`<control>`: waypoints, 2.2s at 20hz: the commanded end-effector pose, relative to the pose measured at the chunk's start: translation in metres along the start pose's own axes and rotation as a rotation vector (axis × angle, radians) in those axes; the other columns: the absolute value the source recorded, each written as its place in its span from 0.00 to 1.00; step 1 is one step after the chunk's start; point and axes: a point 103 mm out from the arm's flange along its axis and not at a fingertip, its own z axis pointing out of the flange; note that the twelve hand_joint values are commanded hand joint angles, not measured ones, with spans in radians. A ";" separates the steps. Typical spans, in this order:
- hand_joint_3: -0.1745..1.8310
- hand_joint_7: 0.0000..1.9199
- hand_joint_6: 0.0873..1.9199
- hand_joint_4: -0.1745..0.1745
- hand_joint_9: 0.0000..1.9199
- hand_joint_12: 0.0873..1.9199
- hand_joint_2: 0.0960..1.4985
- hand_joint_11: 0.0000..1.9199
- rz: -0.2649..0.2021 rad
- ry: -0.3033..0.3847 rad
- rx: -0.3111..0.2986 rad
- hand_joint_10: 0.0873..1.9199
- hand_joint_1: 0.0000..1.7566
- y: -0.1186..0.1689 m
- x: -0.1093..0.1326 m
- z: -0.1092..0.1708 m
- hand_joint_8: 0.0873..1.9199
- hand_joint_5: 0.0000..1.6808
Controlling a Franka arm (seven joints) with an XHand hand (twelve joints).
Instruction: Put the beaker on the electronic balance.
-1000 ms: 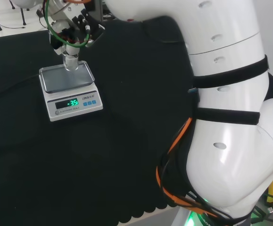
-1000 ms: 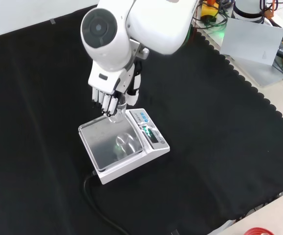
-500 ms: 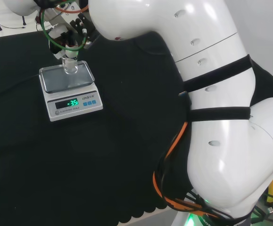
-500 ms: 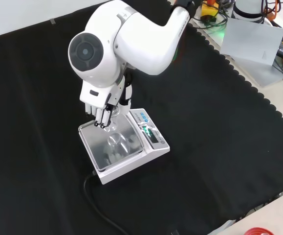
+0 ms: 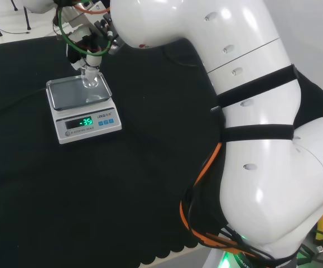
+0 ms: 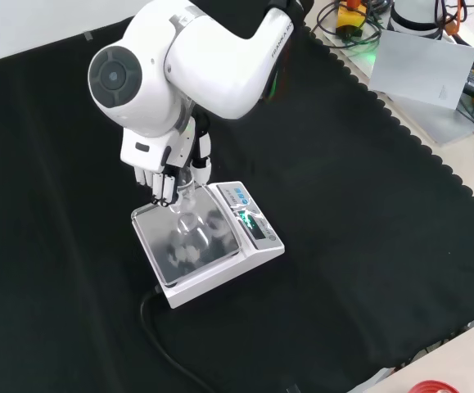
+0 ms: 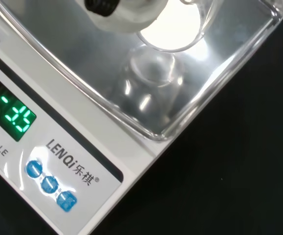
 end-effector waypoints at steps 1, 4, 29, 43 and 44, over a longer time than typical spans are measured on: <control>0.09 0.40 0.63 0.00 0.52 0.50 0.78 0.46 -0.001 -0.005 0.010 0.40 0.64 0.003 0.001 0.011 0.41 0.49; 0.09 0.40 0.63 0.00 0.52 0.50 0.78 0.46 -0.004 -0.011 0.009 0.40 0.64 0.006 0.003 0.013 0.41 0.49; 0.09 0.41 0.63 0.00 0.52 0.50 0.78 0.45 -0.031 -0.033 0.031 0.40 0.64 0.041 0.022 0.010 0.41 0.49; 0.09 0.37 0.65 0.05 0.50 0.53 0.79 0.44 -0.028 0.002 0.037 0.40 0.63 0.040 0.019 0.010 0.40 0.47; 0.08 0.35 0.61 0.15 0.49 0.54 0.78 0.43 -0.026 0.003 0.037 0.39 0.63 0.040 0.019 0.010 0.39 0.45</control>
